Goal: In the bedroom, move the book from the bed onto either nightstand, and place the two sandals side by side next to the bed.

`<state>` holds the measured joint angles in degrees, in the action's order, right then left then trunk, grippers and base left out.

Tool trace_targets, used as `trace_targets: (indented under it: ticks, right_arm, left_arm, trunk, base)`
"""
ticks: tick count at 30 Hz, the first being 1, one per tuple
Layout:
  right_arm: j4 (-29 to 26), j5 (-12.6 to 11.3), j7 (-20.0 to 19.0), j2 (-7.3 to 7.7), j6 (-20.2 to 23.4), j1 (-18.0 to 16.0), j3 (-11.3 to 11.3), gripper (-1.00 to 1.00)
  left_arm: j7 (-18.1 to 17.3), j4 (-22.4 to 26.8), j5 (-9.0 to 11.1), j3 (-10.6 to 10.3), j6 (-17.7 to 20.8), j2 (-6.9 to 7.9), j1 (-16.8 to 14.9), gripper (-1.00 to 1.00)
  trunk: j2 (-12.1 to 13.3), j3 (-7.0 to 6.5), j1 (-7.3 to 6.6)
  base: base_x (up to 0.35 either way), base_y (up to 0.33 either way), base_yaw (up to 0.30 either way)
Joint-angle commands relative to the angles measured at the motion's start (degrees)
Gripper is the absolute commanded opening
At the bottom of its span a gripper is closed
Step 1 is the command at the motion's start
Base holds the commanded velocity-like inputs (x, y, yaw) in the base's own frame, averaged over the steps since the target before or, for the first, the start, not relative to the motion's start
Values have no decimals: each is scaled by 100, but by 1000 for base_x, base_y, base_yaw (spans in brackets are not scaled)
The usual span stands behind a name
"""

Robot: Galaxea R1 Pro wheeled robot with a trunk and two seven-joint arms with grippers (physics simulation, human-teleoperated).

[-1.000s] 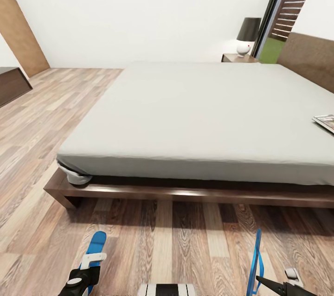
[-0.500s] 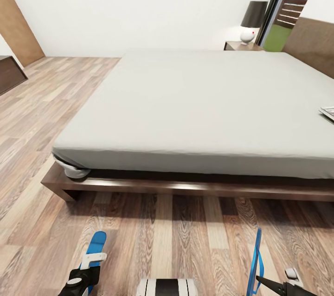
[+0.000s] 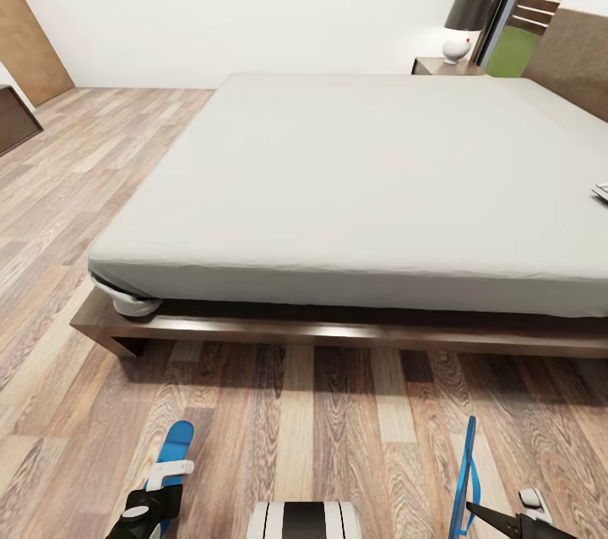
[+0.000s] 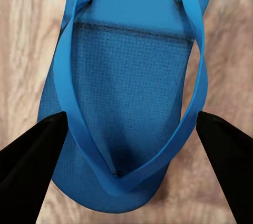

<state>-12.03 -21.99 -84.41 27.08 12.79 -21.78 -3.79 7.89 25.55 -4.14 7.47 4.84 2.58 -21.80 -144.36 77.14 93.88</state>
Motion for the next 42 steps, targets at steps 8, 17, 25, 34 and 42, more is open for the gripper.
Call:
trace_targets:
  ticks: [8, 17, 25, 34, 42]
  right_arm:
    - [-1, 14, -6, -1, 68, -1, -25, -100]
    - [-1, 14, -6, -1, 68, -1, -25, -100]
    - [-1, 15, -6, -1, 69, -1, -25, -100]
    - [-1, 17, -6, -1, 67, -1, -25, -100]
    - [-1, 16, -6, -1, 67, -1, -25, -100]
  left_arm:
    - [-7, 12, -43, 33, 9, 5, 5, -100]
    - [-7, 12, -42, 35, 8, 6, 3, -100]
    - [-7, 12, -43, 35, 8, 6, 6, -100]
    - [-7, 12, -43, 27, 8, 2, 4, -100]
    - [-7, 12, -41, 27, 16, 2, 7, -100]
  trunk:
    - [-1, 4, -1]
    - [-1, 4, -1]
    - [-1, 4, -1]
    - [-1, 4, -1]
    - [-12, 181, 20]
  base:
    - [97, 57, 0]
    - [177, 117, 0]
    - [226, 115, 0]
    - [69, 25, 0]
    - [0, 0, 0]
